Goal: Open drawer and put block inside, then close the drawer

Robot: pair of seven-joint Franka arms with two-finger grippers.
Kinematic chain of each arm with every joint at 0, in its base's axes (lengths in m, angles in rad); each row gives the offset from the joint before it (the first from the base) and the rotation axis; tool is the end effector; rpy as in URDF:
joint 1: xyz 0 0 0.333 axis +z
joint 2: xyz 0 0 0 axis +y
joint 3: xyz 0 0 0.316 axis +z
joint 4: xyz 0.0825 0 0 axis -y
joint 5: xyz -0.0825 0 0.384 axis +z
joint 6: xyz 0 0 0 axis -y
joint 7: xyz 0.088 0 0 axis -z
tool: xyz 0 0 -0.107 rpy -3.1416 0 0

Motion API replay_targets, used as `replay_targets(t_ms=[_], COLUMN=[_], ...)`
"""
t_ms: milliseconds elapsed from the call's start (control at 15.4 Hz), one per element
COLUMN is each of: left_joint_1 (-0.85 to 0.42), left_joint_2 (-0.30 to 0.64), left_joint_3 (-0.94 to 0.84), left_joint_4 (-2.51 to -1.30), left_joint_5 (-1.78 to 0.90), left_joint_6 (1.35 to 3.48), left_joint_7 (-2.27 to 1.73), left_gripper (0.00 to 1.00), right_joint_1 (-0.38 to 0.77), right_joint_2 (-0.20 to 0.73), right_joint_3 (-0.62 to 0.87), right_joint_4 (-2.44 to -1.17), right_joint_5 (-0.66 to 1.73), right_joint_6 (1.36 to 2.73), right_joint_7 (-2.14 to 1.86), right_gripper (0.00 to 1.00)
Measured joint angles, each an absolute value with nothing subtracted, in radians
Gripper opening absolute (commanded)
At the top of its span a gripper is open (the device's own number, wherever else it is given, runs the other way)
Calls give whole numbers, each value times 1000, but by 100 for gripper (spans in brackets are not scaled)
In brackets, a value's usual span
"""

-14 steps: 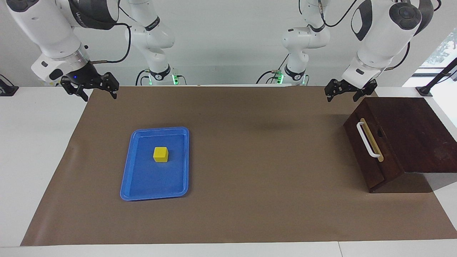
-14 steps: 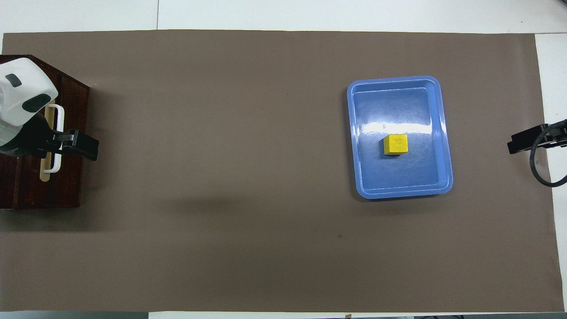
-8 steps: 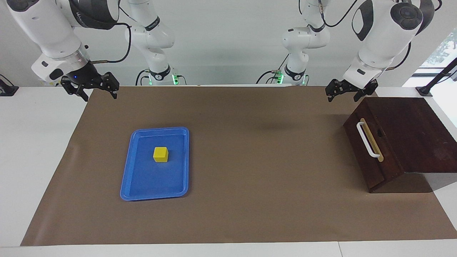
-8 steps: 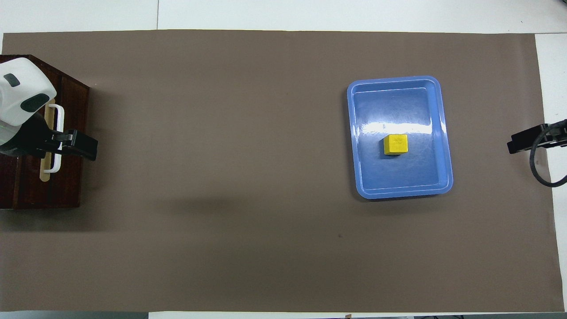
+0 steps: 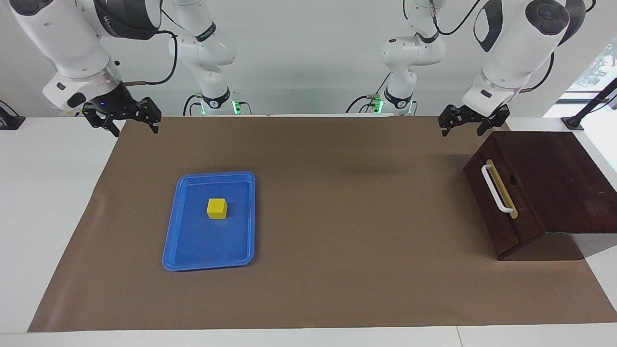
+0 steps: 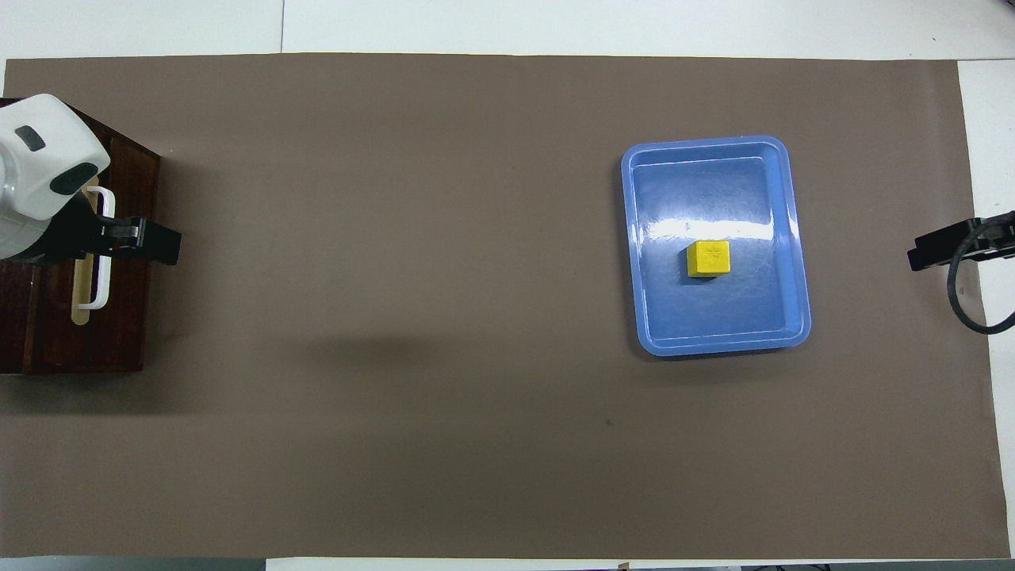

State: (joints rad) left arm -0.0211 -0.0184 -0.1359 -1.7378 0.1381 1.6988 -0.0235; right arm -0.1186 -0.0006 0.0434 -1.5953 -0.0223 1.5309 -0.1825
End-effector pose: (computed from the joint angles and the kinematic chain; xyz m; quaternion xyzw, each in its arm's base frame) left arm 0.5497 -0.0744 0.5672 -0.9946 0.0760 0.0041 0.0702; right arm 0.5474 -0.0437 0.6100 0.9980 0.0535 -0.0331 0.0070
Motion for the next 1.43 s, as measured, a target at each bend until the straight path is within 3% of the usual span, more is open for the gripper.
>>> replay_targets(t_ms=[519,908,1427], left_joint_1=[-15,34,89], left_joint_2=[-4,78,111], left_joint_3=[-132,-123,-125], left_joint_4=[-1983,-2015,-2062], left_joint_5=[385,501,508], left_joint_6=[1987,2140,2272], left_joint_7=[-24,-23,-33], left_gripper=[100,100,100], right_joint_1=[-118,-119,-139], right_joint_2=[-2,12,100], right_joint_3=[43,42,36], right_joint_4=[-1598,-1670,-1904], right_joint_5=[-17,69,363], right_joint_6=[1556,1579,1880], right_joint_7=[-202,120,724], right_gripper=[100,100,100])
